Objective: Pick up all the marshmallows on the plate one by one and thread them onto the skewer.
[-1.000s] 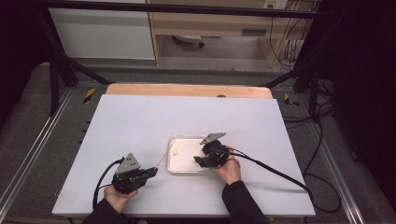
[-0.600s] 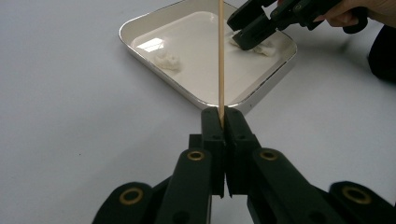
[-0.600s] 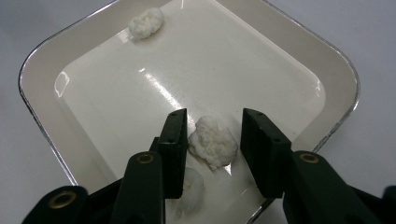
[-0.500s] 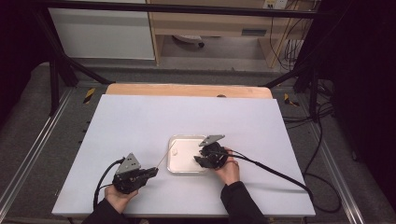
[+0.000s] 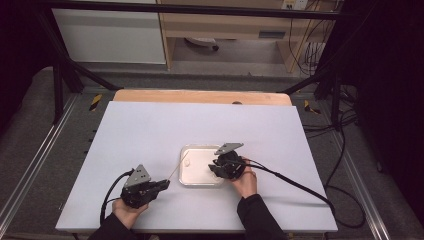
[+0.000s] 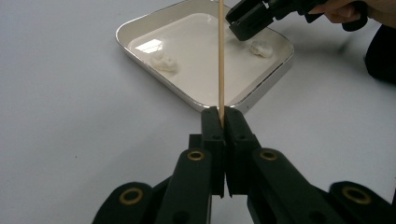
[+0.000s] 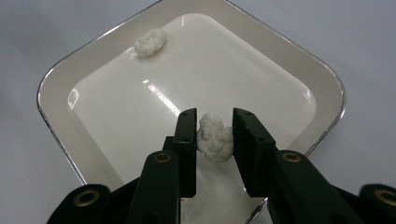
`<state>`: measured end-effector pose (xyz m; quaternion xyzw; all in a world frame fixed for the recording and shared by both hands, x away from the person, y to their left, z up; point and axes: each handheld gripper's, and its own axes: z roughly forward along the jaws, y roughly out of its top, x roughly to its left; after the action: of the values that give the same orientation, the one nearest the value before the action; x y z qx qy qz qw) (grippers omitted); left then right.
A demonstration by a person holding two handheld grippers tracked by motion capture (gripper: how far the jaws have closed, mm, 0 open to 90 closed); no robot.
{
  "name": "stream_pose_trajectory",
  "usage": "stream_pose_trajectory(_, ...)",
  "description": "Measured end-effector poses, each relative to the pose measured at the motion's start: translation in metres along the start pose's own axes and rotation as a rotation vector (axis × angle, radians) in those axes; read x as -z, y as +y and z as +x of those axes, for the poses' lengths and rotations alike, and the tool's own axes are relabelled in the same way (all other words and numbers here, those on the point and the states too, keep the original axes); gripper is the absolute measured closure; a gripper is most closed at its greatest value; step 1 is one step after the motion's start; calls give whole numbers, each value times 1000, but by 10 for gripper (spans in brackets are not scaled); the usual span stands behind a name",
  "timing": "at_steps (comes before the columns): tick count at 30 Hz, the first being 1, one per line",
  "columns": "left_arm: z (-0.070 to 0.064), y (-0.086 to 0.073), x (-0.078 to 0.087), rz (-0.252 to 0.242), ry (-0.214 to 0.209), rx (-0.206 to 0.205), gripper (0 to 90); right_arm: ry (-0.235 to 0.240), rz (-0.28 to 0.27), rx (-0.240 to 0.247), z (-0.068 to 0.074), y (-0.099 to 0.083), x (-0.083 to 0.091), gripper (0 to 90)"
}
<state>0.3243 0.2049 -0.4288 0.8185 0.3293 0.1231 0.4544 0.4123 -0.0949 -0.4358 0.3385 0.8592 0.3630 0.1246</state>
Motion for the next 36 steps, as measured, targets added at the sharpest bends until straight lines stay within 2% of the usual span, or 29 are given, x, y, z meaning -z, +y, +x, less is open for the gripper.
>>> stream_pose_trajectory(9, -3, 0, -2, -4, -9, -9, 883, 20, -40, -5, -1, 7, 18, 718)
stream_pose_trajectory(22, -7, -1, -7, -7, -24, -7, 883, 75, -139, -29, 0, 15, 50, 716)
stream_pose_trajectory(30, -8, -2, -8, -6, -27, -11, 883, 126, -215, -68, -1, 21, 65, 717)
stream_pose_trajectory(36, -9, -1, -8, -10, -27, -10, 883, 199, -287, -104, -3, 26, 74, 717)
